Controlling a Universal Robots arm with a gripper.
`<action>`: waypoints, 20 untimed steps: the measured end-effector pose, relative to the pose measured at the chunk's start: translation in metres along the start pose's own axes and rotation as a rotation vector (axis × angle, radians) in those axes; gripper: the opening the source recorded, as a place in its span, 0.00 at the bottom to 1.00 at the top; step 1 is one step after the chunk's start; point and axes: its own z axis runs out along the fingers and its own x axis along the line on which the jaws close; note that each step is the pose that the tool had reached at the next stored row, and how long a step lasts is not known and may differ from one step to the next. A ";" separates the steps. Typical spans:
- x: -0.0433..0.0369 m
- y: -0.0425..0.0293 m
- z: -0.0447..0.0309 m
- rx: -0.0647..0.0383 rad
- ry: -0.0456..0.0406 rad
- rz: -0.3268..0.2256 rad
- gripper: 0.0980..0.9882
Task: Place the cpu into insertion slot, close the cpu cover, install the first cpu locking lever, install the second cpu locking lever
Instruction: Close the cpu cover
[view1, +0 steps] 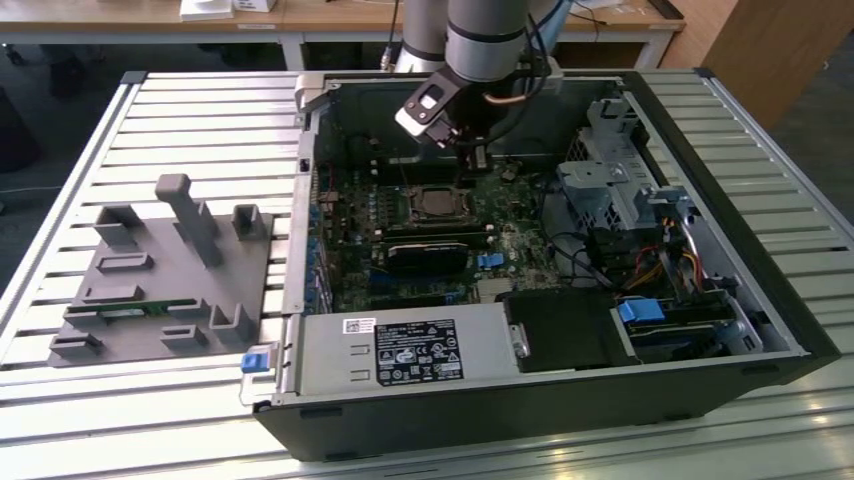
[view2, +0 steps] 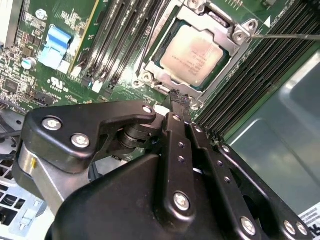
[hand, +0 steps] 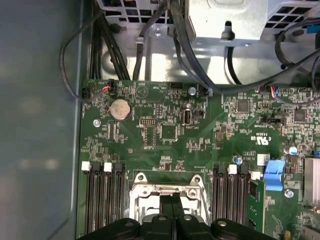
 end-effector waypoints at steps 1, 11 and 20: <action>0.0000 -0.0016 0.0000 0.000 0.0000 0.000 0.01; 0.0004 -0.0160 0.0000 0.000 0.0000 0.000 0.01; 0.0010 -0.0286 0.0000 0.000 0.0001 0.000 0.01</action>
